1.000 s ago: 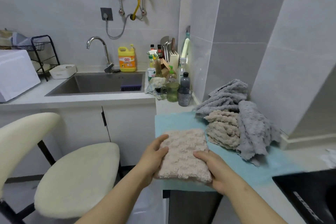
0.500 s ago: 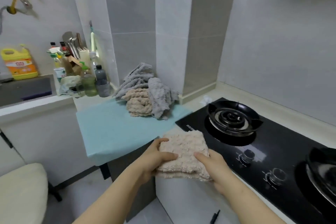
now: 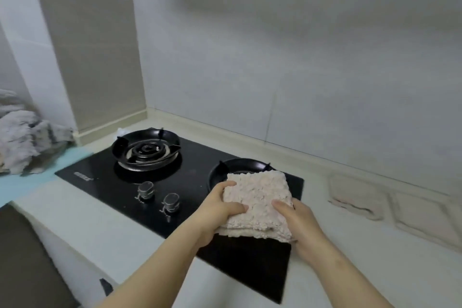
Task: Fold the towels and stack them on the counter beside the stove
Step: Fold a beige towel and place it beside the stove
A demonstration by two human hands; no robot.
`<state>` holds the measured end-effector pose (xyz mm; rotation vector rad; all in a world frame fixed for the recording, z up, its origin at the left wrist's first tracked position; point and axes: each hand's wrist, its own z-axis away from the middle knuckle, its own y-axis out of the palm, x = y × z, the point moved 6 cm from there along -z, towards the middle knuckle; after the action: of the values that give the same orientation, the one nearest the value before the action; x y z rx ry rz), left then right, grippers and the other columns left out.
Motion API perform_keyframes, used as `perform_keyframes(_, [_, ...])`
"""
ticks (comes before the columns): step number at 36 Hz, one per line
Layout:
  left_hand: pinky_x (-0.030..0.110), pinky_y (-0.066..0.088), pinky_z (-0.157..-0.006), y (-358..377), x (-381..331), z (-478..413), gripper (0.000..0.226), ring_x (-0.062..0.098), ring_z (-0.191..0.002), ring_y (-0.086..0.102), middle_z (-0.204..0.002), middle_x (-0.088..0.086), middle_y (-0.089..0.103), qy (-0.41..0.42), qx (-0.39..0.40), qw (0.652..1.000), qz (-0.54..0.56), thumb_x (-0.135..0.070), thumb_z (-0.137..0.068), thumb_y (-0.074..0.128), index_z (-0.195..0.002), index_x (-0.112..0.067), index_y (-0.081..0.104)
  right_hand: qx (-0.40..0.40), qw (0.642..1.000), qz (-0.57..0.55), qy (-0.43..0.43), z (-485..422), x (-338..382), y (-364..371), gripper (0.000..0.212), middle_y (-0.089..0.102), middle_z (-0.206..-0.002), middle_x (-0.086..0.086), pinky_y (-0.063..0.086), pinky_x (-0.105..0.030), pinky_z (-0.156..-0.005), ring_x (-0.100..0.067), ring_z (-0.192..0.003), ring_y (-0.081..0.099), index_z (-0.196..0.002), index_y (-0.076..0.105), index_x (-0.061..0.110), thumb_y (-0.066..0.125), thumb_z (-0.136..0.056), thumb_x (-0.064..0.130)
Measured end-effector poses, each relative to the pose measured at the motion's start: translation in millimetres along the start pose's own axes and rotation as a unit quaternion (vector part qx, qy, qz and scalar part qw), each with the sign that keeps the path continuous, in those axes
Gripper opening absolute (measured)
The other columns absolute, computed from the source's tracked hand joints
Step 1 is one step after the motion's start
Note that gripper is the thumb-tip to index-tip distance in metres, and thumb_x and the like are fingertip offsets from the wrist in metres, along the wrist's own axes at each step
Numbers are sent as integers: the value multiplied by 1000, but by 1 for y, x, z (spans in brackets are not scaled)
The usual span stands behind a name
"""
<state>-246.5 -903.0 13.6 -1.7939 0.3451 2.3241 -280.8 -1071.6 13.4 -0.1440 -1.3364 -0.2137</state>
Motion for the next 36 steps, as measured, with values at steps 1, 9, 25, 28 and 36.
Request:
perform_keyframes(1, [28,47,-57,22,0,-5,53,20,-83,60,-121,-1,52,1,8,1000,-4,-12,-80,69,-118,-39,45,-13,1000,-4,-4,-1,0,-23,12,69,-98,-7,54,-35,-75,-25,-90,67,-100,61,16,58,-90,11])
perform_keyframes(9, [34,55,-68,160,6,-31,54,23,-91,64,-117,-3,56,-13,91,996,-20,-4,-84,63,-121,-39,45,-75,996,-44,12,1,-11,-160,15,72,-94,-10,54,-38,-78,-27,-86,68,-97,65,11,56,-88,4])
perform_keyframes(25, [26,48,-71,321,41,-104,46,16,-80,52,-104,2,51,-62,235,942,-233,-7,-89,58,-129,-26,46,-222,973,26,53,-9,-44,-328,14,65,-82,-7,46,-19,-47,-19,-72,61,-90,62,11,52,-87,2])
perform_keyframes(28, [20,49,-65,344,46,-117,50,9,-71,51,-96,-3,47,-73,263,924,-268,-7,-89,57,-133,-27,43,-250,964,51,70,-19,-52,-352,13,61,-75,-8,42,-24,-53,-23,-68,57,-87,61,7,51,-85,0])
perform_keyframes(36, [20,47,-64,389,65,-132,50,19,-90,50,-120,7,42,-84,294,897,-318,-8,-92,52,-137,-26,39,-313,934,118,123,-24,-85,-390,16,62,-75,-11,43,-30,-59,-24,-64,58,-85,59,8,52,-74,17])
